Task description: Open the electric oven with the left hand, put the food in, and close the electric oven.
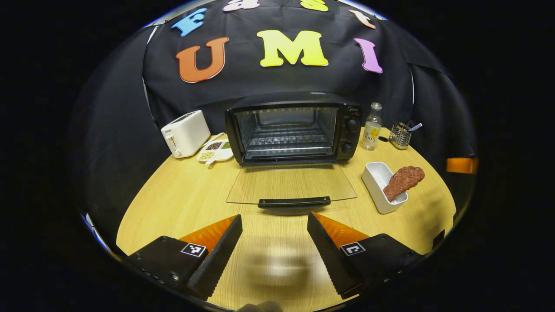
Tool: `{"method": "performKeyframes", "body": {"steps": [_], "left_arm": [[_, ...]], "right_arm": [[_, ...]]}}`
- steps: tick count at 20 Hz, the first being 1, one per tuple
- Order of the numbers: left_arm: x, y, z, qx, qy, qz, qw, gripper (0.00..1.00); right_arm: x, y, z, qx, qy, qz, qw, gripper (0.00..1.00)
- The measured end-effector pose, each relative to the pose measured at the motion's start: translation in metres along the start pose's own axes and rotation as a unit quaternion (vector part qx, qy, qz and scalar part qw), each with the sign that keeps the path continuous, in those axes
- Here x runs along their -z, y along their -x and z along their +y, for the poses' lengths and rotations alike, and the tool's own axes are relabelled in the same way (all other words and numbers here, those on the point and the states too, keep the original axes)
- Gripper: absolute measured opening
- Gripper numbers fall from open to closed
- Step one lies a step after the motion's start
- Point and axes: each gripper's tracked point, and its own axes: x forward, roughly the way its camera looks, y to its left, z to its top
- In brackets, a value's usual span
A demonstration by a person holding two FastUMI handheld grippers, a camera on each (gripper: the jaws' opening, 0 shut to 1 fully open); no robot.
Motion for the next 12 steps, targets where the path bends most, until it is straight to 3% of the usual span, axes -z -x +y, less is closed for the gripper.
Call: {"method": "performKeyframes", "body": {"steps": [5, 8, 10, 12], "left_arm": [[-0.045, 0.040, 0.002, -0.025, -0.002, -0.042, 0.999, 0.96], [-0.073, 0.059, -0.004, -0.042, 0.034, -0.061, 0.997, 0.96], [-0.092, 0.071, -0.005, -0.056, 0.037, -0.082, 0.994, 0.97], [-0.104, 0.083, -0.002, -0.073, 0.022, -0.097, 0.992, 0.96]], "right_arm": [[0.004, -0.062, 0.011, -0.068, -0.022, 0.066, 0.995, 0.88], [0.010, -0.086, 0.028, -0.124, -0.083, 0.120, 0.981, 0.79], [0.013, -0.097, 0.029, -0.135, -0.117, 0.147, 0.973, 0.53], [0.014, -0.097, 0.034, -0.152, -0.141, 0.168, 0.964, 0.42]]}}
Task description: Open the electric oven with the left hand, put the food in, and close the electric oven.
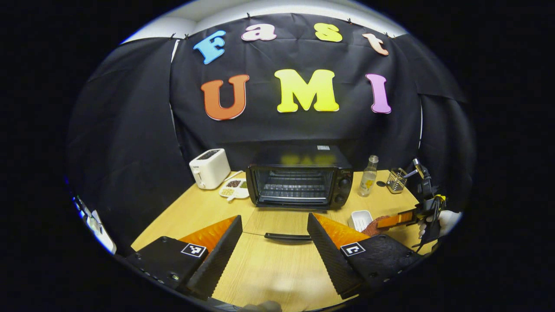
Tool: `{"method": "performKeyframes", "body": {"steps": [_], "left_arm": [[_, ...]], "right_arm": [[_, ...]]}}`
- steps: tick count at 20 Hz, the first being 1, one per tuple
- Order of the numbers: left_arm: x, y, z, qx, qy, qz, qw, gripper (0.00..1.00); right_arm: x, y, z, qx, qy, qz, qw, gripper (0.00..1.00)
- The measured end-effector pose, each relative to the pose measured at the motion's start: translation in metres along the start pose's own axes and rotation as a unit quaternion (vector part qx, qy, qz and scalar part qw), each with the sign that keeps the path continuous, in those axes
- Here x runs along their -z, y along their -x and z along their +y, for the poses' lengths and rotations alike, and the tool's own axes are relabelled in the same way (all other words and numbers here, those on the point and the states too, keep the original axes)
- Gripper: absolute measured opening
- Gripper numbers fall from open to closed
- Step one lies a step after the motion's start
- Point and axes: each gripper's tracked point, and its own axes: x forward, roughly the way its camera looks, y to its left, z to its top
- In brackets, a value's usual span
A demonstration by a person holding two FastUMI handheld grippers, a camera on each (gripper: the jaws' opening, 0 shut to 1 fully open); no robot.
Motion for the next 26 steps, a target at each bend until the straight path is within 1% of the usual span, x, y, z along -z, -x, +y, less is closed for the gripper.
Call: {"method": "performKeyframes", "body": {"steps": [1, 2, 3, 4, 7, 10, 13, 16, 17, 18, 21, 23, 26], "left_arm": [[-0.006, 0.004, 0.002, -0.006, -0.004, -0.005, 1.000, 0.96], [-0.009, 0.009, 0.002, -0.012, -0.003, -0.008, 1.000, 0.96], [-0.013, 0.013, 0.004, -0.019, 0.000, -0.013, 1.000, 0.97], [-0.016, 0.016, 0.003, -0.022, 0.005, -0.016, 1.000, 0.96], [-0.021, 0.022, -0.003, -0.019, 0.018, -0.023, 0.999, 0.96], [-0.024, 0.026, 0.002, -0.017, 0.026, -0.030, 0.999, 0.96], [-0.023, 0.024, 0.010, -0.007, 0.023, -0.033, 0.999, 0.96], [-0.024, 0.019, 0.024, 0.010, 0.021, -0.033, 0.999, 0.96], [-0.024, 0.018, 0.030, 0.017, 0.017, -0.032, 0.999, 0.96], [-0.022, 0.017, 0.038, 0.021, 0.014, -0.028, 0.999, 0.96], [-0.018, 0.019, 0.058, 0.037, 0.012, -0.012, 0.999, 0.96], [-0.017, 0.022, 0.072, 0.048, 0.008, -0.009, 0.999, 0.96], [-0.021, 0.023, 0.095, 0.049, -0.005, -0.015, 0.999, 0.97]], "right_arm": [[0.000, -0.001, 0.001, -0.005, -0.009, 0.005, 1.000, 0.25], [-0.003, 0.002, 0.003, -0.011, -0.011, 0.007, 1.000, 0.23], [-0.001, 0.003, 0.006, -0.014, -0.016, 0.009, 1.000, 0.26], [-0.002, 0.003, 0.010, -0.020, -0.022, 0.010, 1.000, 0.19], [-0.003, 0.009, 0.021, -0.022, -0.006, 0.010, 1.000, 0.17], [-0.008, 0.025, 0.040, -0.034, 0.001, -0.011, 0.999, 0.17], [-0.019, 0.044, 0.066, -0.055, -0.020, -0.042, 0.997, 0.17], [-0.031, 0.052, 0.096, -0.063, -0.026, -0.091, 0.994, 0.17], [-0.035, 0.051, 0.106, -0.060, -0.025, -0.108, 0.992, 0.17], [-0.038, 0.050, 0.118, -0.061, -0.029, -0.125, 0.990, 0.17], [-0.045, 0.033, 0.163, -0.087, -0.048, -0.167, 0.981, 0.16], [-0.049, 0.013, 0.184, -0.088, -0.060, -0.191, 0.976, 0.17], [-0.061, -0.023, 0.216, -0.098, -0.105, -0.233, 0.962, 0.16]]}}
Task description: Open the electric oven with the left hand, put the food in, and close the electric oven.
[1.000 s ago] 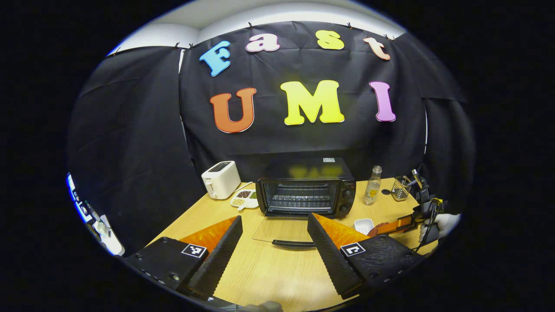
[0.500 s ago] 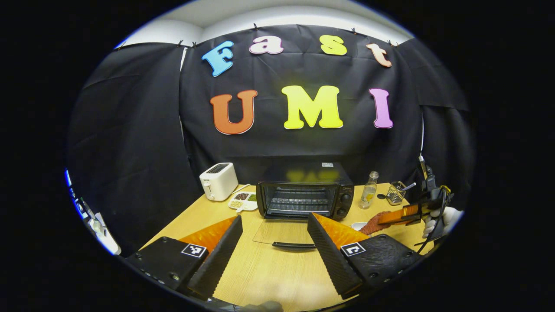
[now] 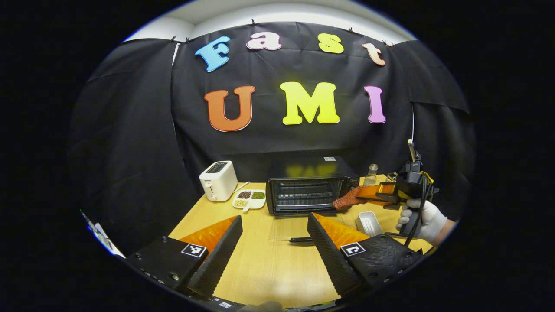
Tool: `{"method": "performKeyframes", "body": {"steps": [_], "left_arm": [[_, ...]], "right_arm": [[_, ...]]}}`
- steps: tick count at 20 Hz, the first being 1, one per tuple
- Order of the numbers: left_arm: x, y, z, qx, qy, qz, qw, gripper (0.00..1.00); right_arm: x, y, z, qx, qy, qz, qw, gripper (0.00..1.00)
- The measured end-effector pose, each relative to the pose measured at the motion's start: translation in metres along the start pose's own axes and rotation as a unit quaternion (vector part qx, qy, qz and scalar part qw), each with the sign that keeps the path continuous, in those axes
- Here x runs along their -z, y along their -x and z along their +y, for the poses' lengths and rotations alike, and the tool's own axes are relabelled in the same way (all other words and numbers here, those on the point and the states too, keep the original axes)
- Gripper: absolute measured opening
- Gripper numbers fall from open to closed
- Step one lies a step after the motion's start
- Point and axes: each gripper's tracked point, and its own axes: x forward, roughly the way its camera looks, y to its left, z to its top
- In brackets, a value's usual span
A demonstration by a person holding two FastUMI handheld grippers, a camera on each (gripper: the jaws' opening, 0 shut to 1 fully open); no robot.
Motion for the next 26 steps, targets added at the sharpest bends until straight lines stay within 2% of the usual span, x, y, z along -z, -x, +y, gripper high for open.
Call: {"method": "performKeyframes", "body": {"steps": [3, 5, 9, 13, 18, 24, 26], "left_arm": [[0.005, 0.000, 0.016, -0.002, 0.003, 0.005, 1.000, 0.96], [0.009, 0.000, 0.022, 0.000, 0.001, 0.011, 1.000, 0.96], [0.012, -0.010, 0.033, 0.001, 0.008, 0.014, 1.000, 0.97], [0.010, -0.021, 0.032, 0.003, 0.013, 0.010, 1.000, 0.97], [0.023, -0.025, 0.045, -0.015, 0.022, 0.019, 0.999, 0.96], [0.029, -0.028, 0.055, -0.023, 0.026, 0.025, 0.999, 0.96], [0.030, -0.029, 0.053, -0.020, 0.030, 0.026, 0.999, 0.96]], "right_arm": [[-0.003, -0.044, 0.009, 0.006, -0.023, -0.070, 0.997, 0.17], [0.000, -0.072, 0.012, 0.011, -0.034, -0.097, 0.995, 0.17], [0.014, -0.126, 0.002, 0.037, -0.075, -0.105, 0.991, 0.17], [0.020, -0.167, -0.011, 0.062, -0.069, -0.106, 0.990, 0.16], [0.014, -0.191, -0.011, 0.079, -0.035, -0.134, 0.987, 0.17], [0.015, -0.205, -0.017, 0.113, 0.047, -0.127, 0.984, 0.19], [0.011, -0.203, -0.020, 0.129, 0.095, -0.132, 0.978, 0.22]]}}
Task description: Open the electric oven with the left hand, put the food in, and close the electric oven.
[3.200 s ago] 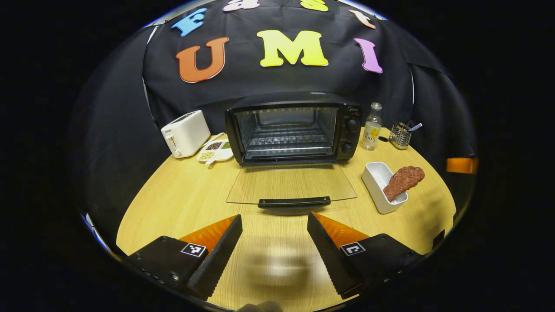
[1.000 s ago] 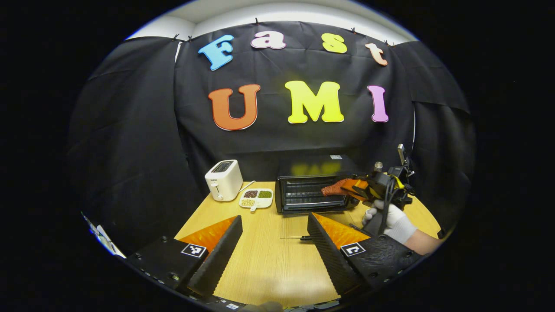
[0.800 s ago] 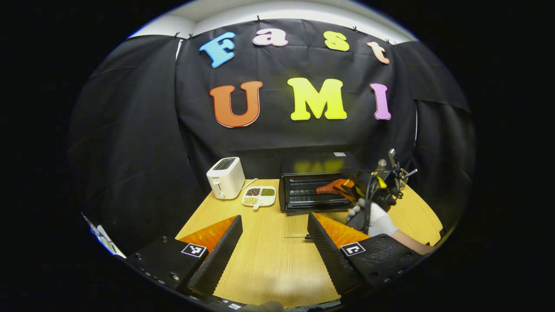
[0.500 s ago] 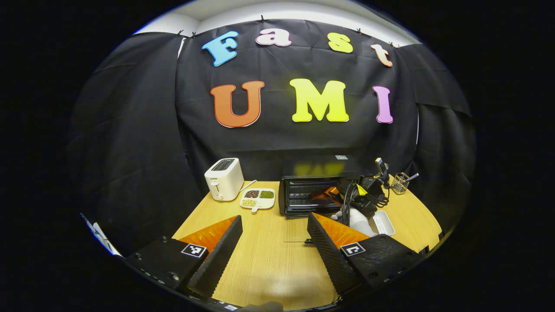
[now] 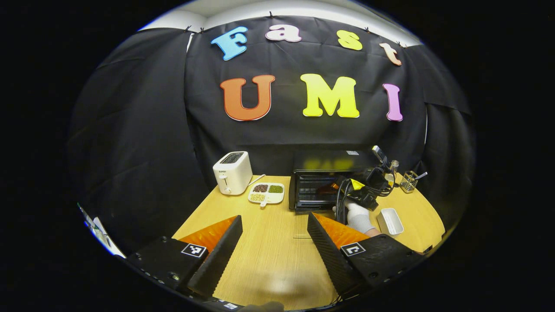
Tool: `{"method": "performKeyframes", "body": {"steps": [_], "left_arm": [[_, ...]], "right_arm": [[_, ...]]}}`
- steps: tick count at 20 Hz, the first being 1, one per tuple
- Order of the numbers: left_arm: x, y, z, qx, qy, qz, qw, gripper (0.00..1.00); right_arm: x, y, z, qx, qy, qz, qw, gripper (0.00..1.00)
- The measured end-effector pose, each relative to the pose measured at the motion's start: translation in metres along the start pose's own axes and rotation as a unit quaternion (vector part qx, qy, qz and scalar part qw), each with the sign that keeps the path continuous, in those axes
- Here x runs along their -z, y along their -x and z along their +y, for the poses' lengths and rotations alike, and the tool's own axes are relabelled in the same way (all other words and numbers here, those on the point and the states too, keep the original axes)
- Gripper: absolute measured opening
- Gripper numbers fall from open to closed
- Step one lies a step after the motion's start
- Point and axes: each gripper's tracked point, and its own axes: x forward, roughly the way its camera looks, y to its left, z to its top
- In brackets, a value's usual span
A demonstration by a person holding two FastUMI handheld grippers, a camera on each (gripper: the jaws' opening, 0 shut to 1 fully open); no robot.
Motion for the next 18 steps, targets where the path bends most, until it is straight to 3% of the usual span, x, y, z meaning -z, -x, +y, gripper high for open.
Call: {"method": "performKeyframes", "body": {"steps": [6, 7, 9, 14, 18], "left_arm": [[0.003, -0.003, 0.001, 0.003, 0.007, 0.003, 1.000, 0.97], [0.003, -0.004, 0.001, 0.002, 0.009, 0.004, 1.000, 0.97], [0.004, -0.004, 0.000, 0.003, 0.013, 0.003, 1.000, 0.97], [0.002, -0.007, -0.005, 0.006, 0.006, -0.002, 1.000, 0.96], [-0.004, -0.008, -0.013, 0.016, -0.003, -0.015, 1.000, 0.96]], "right_arm": [[-0.014, 0.001, -0.014, 0.034, 0.120, -0.026, 0.992, 0.50], [-0.016, 0.001, -0.017, 0.035, 0.131, -0.027, 0.990, 0.63], [-0.019, 0.005, -0.018, 0.033, 0.145, -0.032, 0.988, 0.77], [-0.022, 0.038, -0.014, 0.007, 0.177, -0.026, 0.984, 0.78], [-0.029, 0.096, -0.020, -0.011, 0.216, -0.006, 0.976, 0.79]]}}
